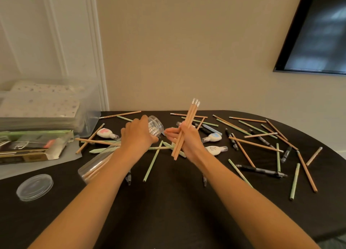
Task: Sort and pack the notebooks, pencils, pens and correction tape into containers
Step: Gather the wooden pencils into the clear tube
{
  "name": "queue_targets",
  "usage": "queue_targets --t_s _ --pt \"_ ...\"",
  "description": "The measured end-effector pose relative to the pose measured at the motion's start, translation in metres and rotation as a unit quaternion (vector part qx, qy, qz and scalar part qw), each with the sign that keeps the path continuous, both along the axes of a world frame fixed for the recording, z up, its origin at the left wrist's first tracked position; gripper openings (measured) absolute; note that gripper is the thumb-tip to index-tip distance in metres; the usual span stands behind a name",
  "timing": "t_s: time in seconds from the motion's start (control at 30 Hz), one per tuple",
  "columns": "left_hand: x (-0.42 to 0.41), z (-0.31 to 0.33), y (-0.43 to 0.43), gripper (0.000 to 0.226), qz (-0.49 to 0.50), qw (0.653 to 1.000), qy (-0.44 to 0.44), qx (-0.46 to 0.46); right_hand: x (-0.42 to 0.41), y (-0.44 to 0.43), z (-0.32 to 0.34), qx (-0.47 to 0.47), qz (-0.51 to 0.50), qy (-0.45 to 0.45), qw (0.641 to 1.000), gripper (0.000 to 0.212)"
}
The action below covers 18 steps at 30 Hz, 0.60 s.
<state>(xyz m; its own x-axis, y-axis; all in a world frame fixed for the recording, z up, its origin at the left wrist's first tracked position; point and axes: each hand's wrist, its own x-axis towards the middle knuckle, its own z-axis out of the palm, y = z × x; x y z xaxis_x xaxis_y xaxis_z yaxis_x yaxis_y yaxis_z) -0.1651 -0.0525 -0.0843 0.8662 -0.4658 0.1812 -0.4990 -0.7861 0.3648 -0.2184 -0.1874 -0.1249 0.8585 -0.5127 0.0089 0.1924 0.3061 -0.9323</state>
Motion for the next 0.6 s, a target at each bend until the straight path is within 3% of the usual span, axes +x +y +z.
queue_targets --t_s 0.1,0.2,0.33,0.47,0.6 --pt "-0.007 0.004 0.002 0.06 -0.039 0.999 0.023 -0.016 -0.005 -0.005 0.028 0.173 0.018 -0.058 0.983 0.019" --pt "-0.016 0.01 0.001 0.071 -0.072 0.996 0.042 -0.03 -0.006 -0.011 0.047 0.227 0.01 -0.094 0.969 0.038" --pt "-0.025 0.015 -0.001 0.078 -0.124 0.989 0.068 -0.04 -0.005 -0.016 0.059 0.233 -0.012 -0.098 0.967 0.038" --pt "-0.028 0.014 -0.008 0.07 -0.154 0.982 0.09 -0.059 -0.003 -0.008 0.056 0.219 -0.012 -0.099 0.971 0.034" --pt "-0.027 0.012 -0.015 0.07 -0.128 0.986 0.082 -0.07 -0.003 0.003 0.049 0.061 0.033 -0.045 0.997 0.013"
